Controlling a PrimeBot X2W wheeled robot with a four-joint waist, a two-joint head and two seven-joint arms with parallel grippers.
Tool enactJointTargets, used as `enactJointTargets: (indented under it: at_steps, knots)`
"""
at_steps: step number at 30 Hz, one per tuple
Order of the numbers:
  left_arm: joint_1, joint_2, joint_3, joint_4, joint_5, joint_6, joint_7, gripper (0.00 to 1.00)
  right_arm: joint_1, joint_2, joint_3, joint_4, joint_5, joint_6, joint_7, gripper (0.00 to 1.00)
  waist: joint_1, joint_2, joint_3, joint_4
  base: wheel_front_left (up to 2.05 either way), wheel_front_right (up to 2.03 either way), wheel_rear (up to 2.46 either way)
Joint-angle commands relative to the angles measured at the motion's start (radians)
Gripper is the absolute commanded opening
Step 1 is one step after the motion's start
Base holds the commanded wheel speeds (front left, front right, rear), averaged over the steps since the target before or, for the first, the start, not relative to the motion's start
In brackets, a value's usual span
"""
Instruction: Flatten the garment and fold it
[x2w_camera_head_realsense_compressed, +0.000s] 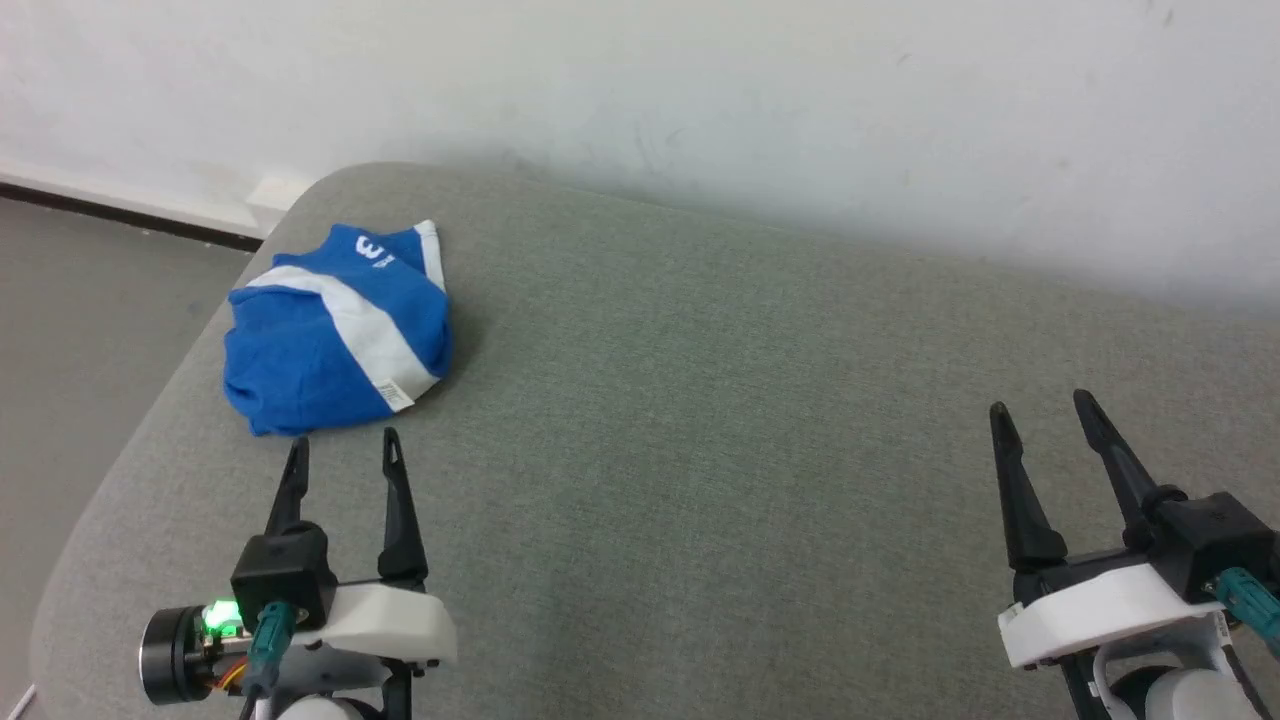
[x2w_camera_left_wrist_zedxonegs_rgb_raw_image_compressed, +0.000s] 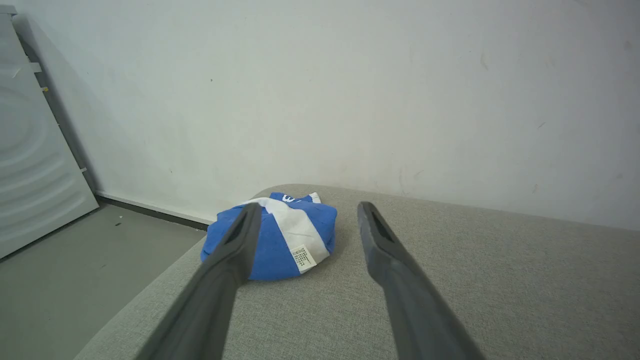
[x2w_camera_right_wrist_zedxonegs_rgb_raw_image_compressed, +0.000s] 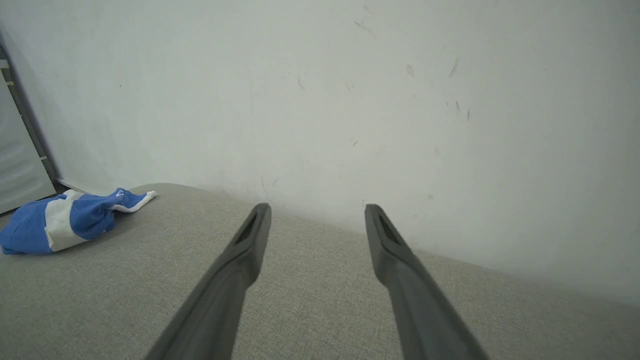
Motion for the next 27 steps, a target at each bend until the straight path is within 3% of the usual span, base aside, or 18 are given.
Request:
enactJointTargets:
  at_steps: [1, 7, 13, 18, 23, 27]
  knots:
    - [-0.013, -0.003, -0.002, -0.007, -0.008, 0.014, -0.012, 1.0, 0.017, 0.002, -0.003, -0.013, 0.01, -0.001, -0.011, 1.0, 0.0001, -0.0001, 0.008, 0.018, 0.0, 0.0, 0.0]
    - [-0.039, 0.002, 0.023, -0.005, -0.017, 0.021, -0.024, 1.0, 0.018, 0.002, -0.005, -0.025, 0.011, -0.001, -0.023, 1.0, 0.0001, -0.0001, 0.022, 0.042, 0.0, 0.0, 0.0]
    - [-0.163, 0.068, 0.079, 0.042, -0.029, -0.012, -0.037, 1.0, 0.009, 0.003, -0.013, -0.041, 0.0, -0.001, -0.036, 1.0, 0.0001, -0.0001, 0.06, 0.059, 0.0, 0.0, 0.0]
    - [-0.303, 0.141, 0.11, 0.162, -0.073, -0.07, -0.032, 1.0, -0.007, 0.003, -0.024, -0.061, -0.019, -0.001, -0.046, 1.0, 0.0001, -0.0001, 0.114, 0.061, 0.0, 0.0, 0.0]
    - [-0.454, 0.227, 0.098, 0.27, -0.094, -0.142, 0.047, 1.0, -0.031, -0.001, -0.039, -0.083, -0.039, -0.001, -0.057, 1.0, 0.0001, -0.0001, 0.185, 0.056, 0.0, 0.0, 0.0]
    - [-0.558, 0.264, 0.075, 0.35, -0.128, -0.208, 0.153, 1.0, -0.054, -0.018, -0.042, -0.099, -0.043, -0.002, -0.065, 1.0, 0.0001, -0.0001, 0.244, 0.049, 0.0, 0.0, 0.0]
